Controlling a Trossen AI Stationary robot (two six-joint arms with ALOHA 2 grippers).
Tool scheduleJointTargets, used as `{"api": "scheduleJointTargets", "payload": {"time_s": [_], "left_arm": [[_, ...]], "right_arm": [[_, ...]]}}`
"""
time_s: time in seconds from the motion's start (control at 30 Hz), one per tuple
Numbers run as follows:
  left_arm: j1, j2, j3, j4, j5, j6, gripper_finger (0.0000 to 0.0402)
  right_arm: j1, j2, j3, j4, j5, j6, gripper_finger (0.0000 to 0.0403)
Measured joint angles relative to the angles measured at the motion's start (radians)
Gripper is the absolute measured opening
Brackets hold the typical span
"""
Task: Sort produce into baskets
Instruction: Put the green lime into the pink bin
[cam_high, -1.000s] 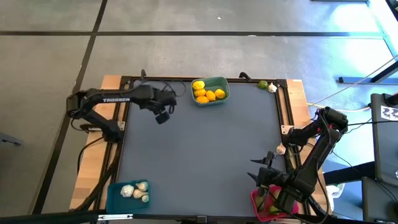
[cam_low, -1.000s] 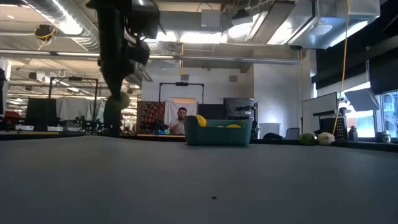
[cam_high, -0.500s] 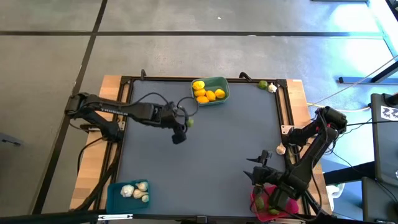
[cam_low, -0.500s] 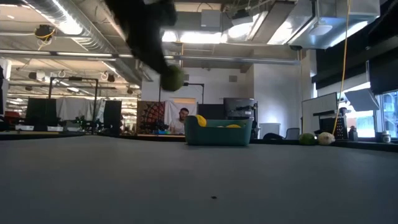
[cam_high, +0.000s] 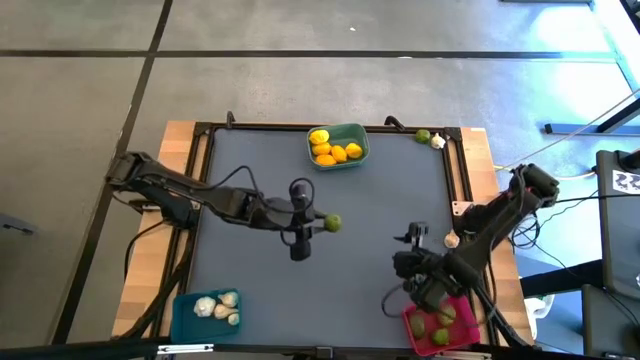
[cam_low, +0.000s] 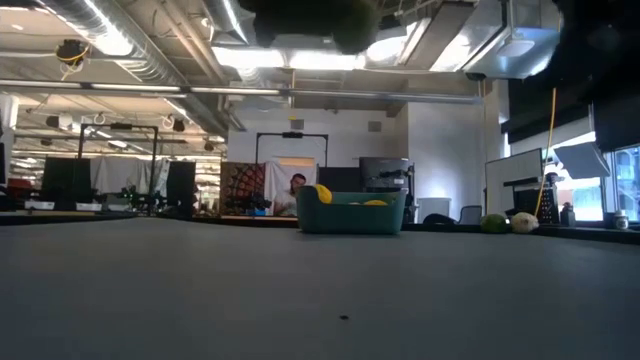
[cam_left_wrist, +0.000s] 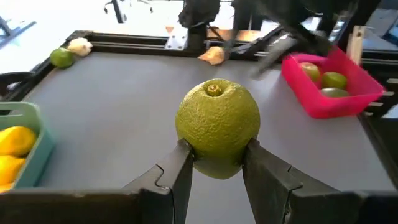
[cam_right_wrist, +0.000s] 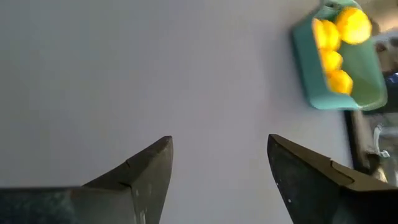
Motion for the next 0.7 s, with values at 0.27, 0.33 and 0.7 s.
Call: {"api": "scheduleJointTargets", "payload": {"time_s": [0.27,0.33,0.7], "left_arm": [[-0.025,0.092,0.0,0.172,-0.001,0.008,0.0123],[-0.025,0.116,0.0,0.207,-0.002,0.009,0.0123],[-0.029,0.186,0.0,0.324,-0.002,0.03,0.0123]], "right_arm": [[-0.094,-0.117,-0.001,0.1,0.095,-0.117,0.0259],[-0.106,-0.131,-0.001,0.17,0.116,-0.157,0.0259],[-0.141,-0.132,-0.001,0.521,0.125,-0.315,0.0259]]}}
